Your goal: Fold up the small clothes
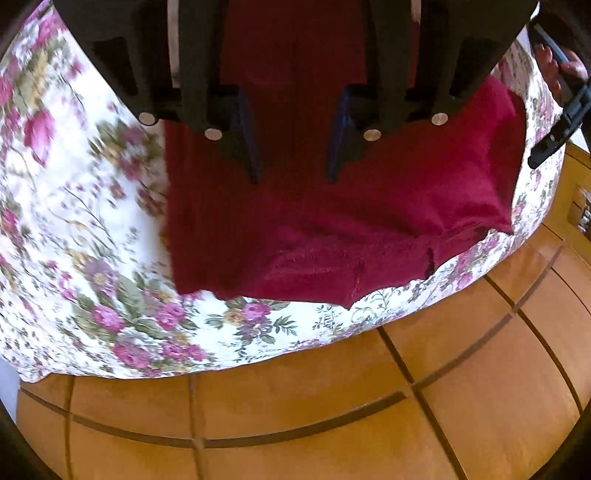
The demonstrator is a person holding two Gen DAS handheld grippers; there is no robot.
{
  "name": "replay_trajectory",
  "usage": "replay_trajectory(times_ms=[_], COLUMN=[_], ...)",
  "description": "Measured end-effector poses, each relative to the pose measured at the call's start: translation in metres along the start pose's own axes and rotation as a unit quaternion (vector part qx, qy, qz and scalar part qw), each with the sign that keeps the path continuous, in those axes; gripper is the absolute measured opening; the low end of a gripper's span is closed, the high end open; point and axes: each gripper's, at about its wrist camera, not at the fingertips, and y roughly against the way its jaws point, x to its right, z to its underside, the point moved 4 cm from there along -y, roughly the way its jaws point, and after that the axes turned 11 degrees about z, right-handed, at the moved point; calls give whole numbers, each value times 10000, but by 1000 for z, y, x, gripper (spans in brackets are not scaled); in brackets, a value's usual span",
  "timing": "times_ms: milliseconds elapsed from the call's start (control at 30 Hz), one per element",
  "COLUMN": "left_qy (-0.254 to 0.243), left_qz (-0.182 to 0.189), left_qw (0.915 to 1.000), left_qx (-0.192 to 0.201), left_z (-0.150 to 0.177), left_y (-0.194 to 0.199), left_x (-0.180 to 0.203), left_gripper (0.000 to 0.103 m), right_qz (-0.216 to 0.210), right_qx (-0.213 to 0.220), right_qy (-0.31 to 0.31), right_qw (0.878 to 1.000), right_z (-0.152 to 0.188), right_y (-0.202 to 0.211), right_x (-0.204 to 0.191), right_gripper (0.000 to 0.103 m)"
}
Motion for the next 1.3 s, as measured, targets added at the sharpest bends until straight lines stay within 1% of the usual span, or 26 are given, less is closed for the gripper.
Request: replay_trajectory(times_ms=[100,167,233,333,400,433,467,500,567,667,800,833,900,967,1000,1033,1067,1100,1133,1167,1200,1233,1300], left_qy=[-449,-536,-406,-195,-297,-386,-405,-312,-101,-72,-31,-31,-16,17,43,65,70,54,4,-42,-73,-86,42], left_qz=[-180,-360,-559,-750,-998,-1100,-1113,-1046,-905,-838,-746,-730,-690,-614,-580,-545,-524,-495,-504,-543,-597,-738,-900], left_qw=[9986,9975,9968,9962,9941,9930,9929,9940,9958,9965,9972,9973,9975,9979,9980,9980,9980,9981,9979,9976,9971,9956,9926], left_qx=[-204,-301,-400,-395,-295,-196,-119,-53,4,9,84,105,151,218,260,307,332,360,399,434,466,571,812], left_z=[-20,-31,-44,-57,-60,-60,-58,-57,-59,-59,-57,-56,-55,-53,-51,-50,-49,-48,-46,-45,-44,-42,-38], left_y=[-39,-63,-88,-110,-123,-129,-134,-139,-140,-140,-137,-136,-134,-130,-126,-123,-121,-118,-114,-110,-109,-101,-85], left_x=[11,7,-4,-24,-34,-39,-40,-47,-56,-57,-58,-58,-58,-58,-58,-58,-57,-56,-53,-50,-47,-45,-46], left_gripper=[50,50,50,50,50,52,54,55,55,55,55,55,55,58,59,61,67,69,75,83,86,90,91], right_qz=[-2,87,87,104,87,81,79,100,214,326,455,489,567,651,746,803,849,876,923,970,1023,1035,1078], right_qx=[55,68,108,168,215,238,290,322,436,528,602,640,734,864,997,1092,1131,1127,1129,1130,1120,1114,1121], right_qy=[67,105,42,-133,-296,-351,-422,-406,-202,-15,81,113,199,266,311,354,404,440,463,471,469,467,416], right_qw=[10000,9999,9999,9997,9993,9991,9987,9986,9986,9981,9971,9967,9955,9938,9917,9901,9891,9888,9882,9877,9873,9873,9870], right_z=[-11,-16,-22,-31,-38,-40,-44,-47,-50,-53,-52,-50,-48,-46,-46,-46,-47,-46,-46,-45,-44,-44,-42], right_y=[-19,-31,-41,-60,-70,-73,-78,-82,-87,-93,-90,-88,-83,-76,-70,-66,-62,-60,-57,-56,-53,-51,-45], right_x=[-6,-6,-6,-2,2,4,5,5,2,-2,-6,-7,-9,-12,-13,-15,-16,-17,-17,-16,-14,-14,-10], right_gripper=[30,29,28,27,27,27,27,27,27,31,32,35,47,86,92,92,92,92,92,93,94,95,97])
